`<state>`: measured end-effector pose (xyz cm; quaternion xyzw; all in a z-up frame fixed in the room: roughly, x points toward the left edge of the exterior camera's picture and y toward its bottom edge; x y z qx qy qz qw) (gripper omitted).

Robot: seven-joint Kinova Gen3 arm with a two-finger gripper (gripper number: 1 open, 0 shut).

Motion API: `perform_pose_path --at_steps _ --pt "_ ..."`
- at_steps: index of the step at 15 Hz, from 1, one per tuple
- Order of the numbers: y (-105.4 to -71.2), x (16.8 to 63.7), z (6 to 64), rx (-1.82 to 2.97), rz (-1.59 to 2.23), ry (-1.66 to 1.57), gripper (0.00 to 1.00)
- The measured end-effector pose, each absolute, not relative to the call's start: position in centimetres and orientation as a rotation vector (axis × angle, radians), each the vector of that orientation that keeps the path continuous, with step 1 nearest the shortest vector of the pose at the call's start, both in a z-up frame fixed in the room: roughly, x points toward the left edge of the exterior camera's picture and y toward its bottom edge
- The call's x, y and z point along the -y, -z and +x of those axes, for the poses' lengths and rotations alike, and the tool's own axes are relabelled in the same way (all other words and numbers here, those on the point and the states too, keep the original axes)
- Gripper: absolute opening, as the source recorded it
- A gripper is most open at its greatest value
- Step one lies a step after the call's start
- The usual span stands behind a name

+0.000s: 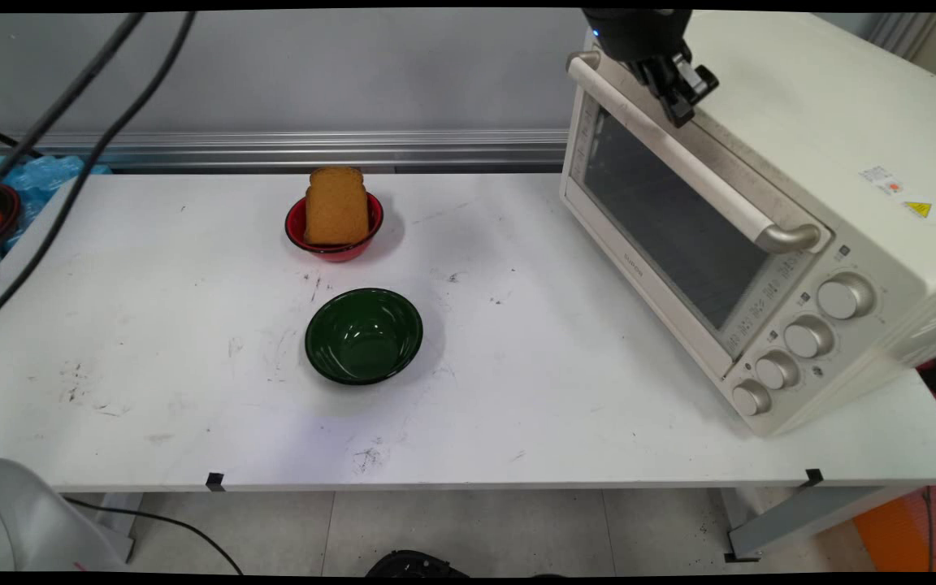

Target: Open the oven

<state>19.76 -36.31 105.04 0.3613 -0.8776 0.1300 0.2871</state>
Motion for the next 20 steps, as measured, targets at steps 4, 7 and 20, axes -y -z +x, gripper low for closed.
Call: perform_pose_path --at_steps 4,7,20 --pt "-104.3 37.0 18.4 2.365 0.991 -0.318 0.00" --pt "-103.8 37.6 17.6 2.372 1.008 -0.306 0.00" --pt "-101.5 38.8 16.3 2.414 1.072 -0.285 0.00"
